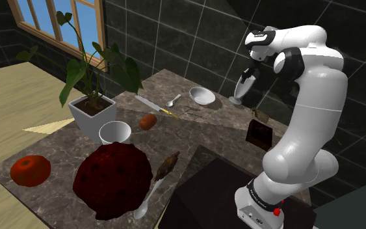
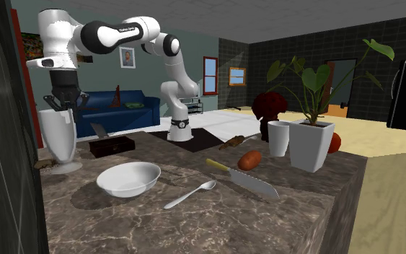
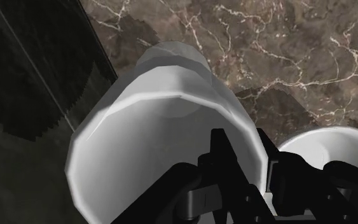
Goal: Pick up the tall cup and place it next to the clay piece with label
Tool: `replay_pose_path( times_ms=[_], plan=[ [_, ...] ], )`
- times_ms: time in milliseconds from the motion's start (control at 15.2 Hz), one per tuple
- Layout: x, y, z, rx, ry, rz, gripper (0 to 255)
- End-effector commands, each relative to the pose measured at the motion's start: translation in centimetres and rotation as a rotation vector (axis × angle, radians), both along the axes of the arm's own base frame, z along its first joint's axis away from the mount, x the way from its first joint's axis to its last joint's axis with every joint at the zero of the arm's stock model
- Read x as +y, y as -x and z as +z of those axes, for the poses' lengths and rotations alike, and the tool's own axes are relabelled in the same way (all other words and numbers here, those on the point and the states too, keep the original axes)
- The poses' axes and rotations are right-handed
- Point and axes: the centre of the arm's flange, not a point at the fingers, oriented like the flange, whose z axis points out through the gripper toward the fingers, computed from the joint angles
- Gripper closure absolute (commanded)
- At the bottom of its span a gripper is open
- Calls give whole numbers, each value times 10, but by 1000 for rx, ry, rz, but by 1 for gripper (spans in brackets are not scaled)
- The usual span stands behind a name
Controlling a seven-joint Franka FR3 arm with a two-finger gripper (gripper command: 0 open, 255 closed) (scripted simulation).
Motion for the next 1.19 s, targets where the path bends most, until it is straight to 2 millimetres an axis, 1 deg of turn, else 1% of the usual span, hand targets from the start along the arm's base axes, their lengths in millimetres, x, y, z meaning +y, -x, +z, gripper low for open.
replay_pose_path(
  times_ms=[0, 198, 264, 792, 858, 1122],
  plan=[
    [0, -1, -10, -1, 1, 0, 255],
    [0, -1, -26, -1, 1, 0, 255],
    [0, -1, -36, -1, 1, 0, 255],
    [0, -1, -36, -1, 1, 0, 255],
    [0, -1, -36, -1, 1, 0, 0],
    [0, -1, -36, -1, 1, 0, 0]
  ],
)
